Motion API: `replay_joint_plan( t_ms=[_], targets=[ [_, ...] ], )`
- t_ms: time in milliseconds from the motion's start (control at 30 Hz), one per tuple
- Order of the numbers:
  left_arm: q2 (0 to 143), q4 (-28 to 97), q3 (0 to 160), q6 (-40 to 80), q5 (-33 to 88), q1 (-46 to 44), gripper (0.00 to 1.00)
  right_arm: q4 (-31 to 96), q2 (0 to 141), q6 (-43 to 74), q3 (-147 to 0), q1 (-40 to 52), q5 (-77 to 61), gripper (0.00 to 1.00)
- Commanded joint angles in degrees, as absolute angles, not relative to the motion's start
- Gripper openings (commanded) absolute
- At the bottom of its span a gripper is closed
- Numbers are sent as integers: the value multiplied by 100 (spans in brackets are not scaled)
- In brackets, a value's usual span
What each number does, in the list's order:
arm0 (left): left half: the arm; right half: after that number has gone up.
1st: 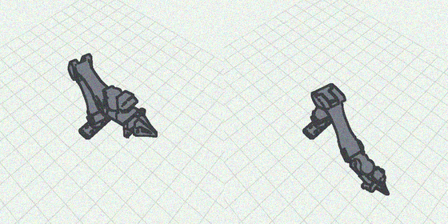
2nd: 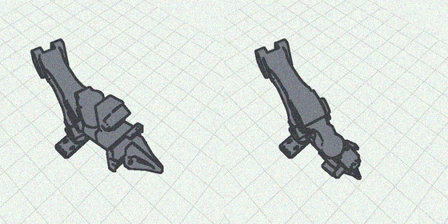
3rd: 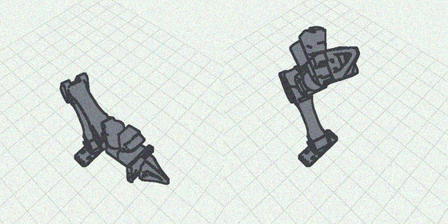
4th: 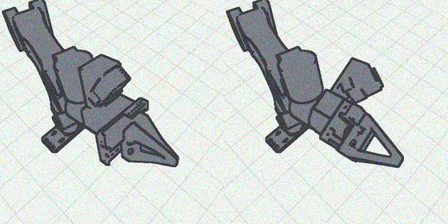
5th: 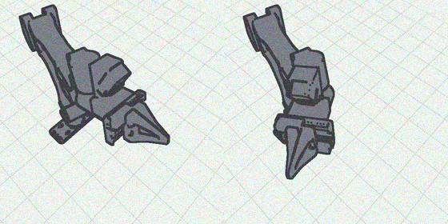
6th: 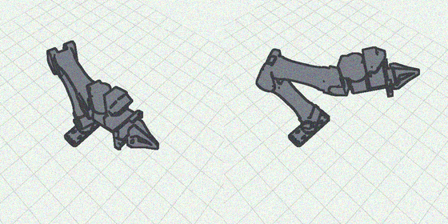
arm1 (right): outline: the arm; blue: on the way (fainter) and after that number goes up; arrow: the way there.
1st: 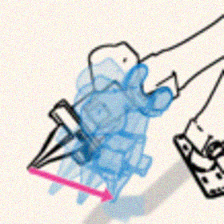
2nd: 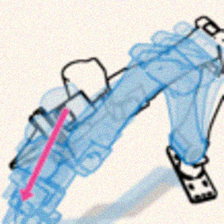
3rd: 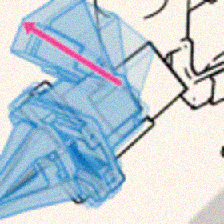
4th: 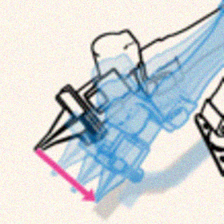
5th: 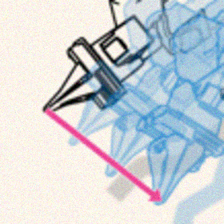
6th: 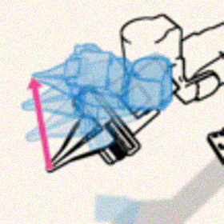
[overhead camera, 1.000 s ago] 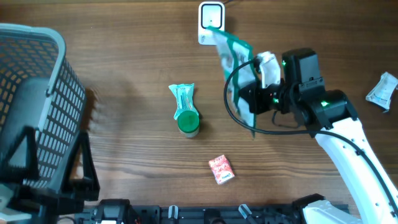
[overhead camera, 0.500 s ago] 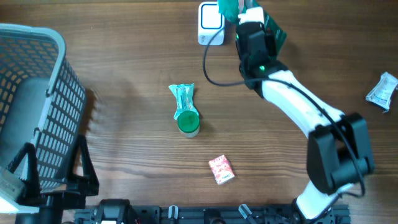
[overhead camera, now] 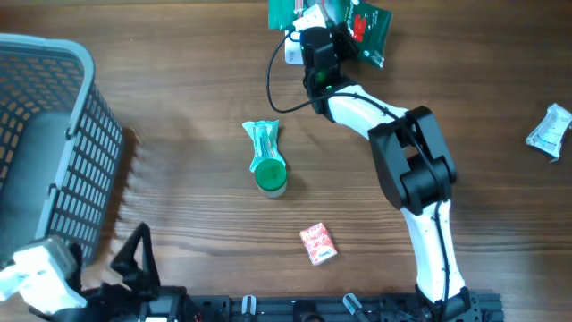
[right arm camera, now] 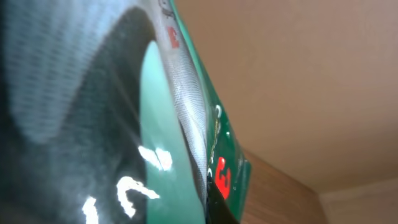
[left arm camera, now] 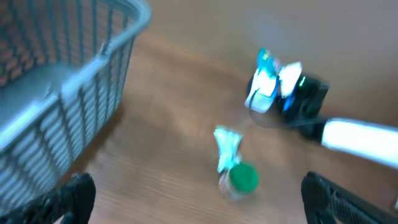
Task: Scan the item barcode
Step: 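Move the glove pack right and drop it at the right edge, then reach the right gripper over the green-lidded jar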
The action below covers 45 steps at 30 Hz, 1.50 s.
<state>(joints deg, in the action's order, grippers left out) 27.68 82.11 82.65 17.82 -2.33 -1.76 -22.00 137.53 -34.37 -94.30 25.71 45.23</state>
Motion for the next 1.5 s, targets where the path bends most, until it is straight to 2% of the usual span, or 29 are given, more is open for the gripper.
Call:
replay_joint_plan(
  t_ms=[0, 67, 200, 300, 400, 567, 667, 767, 867, 933, 1000, 1100, 1233, 1333, 1367, 1467],
  targets=[
    [2738, 8960, 8256, 1693, -287, -165, 100, -2405, 14239, -3765, -9898, 2547, 4783, 5],
    [2738, 9594, 8256, 1693, -287, -165, 100, -2530, 14499, -4032, -10165, 2550, 4998, 5],
    [2735, 9649, 8246, 1691, -287, -165, 100, -2475, 14604, -4200, -10232, 2495, 5277, 5],
    [2735, 9649, 8246, 1691, -287, -165, 100, -2488, 14604, -4766, -10232, 2397, 5752, 4],
    [2735, 9649, 8246, 1691, -287, -165, 100, -2978, 14582, -5127, -10232, 2318, 6560, 4],
    [2735, 9649, 8246, 1691, -287, -165, 100, -3015, 13823, -5334, -10232, 2241, 7170, 4],
    [2735, 9649, 8246, 1691, -287, -165, 100, -2427, 13432, -5107, -10230, 1916, 7756, 4],
    [2735, 9649, 8246, 1691, -287, -165, 100, -484, 13255, -3551, -10230, 1166, 7741, 4],
    [2735, 9649, 8246, 1691, -287, -165, 100, 2314, 13253, -1133, -10230, 449, 6309, 4],
    [2735, 9649, 8246, 1691, -287, -165, 100, 3448, 13253, 200, -10230, -82, 5367, 5],
    [2735, 9649, 8246, 1691, -287, -165, 100, 4038, 13253, 998, -10230, -657, 4545, 4],
    [2735, 9649, 8246, 1691, -287, -165, 100, 4372, 13253, 1575, -10230, -1306, 3916, 4],
    [2735, 9649, 8246, 1691, -287, -165, 100, 4556, 13253, 1905, -10230, -1944, 3166, 4],
    [2735, 9649, 8246, 1691, -287, -165, 100, 4696, 13246, 2115, -10232, -2324, 3234, 4],
    [2735, 9649, 8246, 1691, -287, -165, 100, 4703, 13225, 2106, -10232, -2410, 3229, 8],
    [2735, 9649, 8246, 1691, -287, -165, 100, 4624, 12938, 2064, -10232, -2558, 3070, 74]
  ],
)
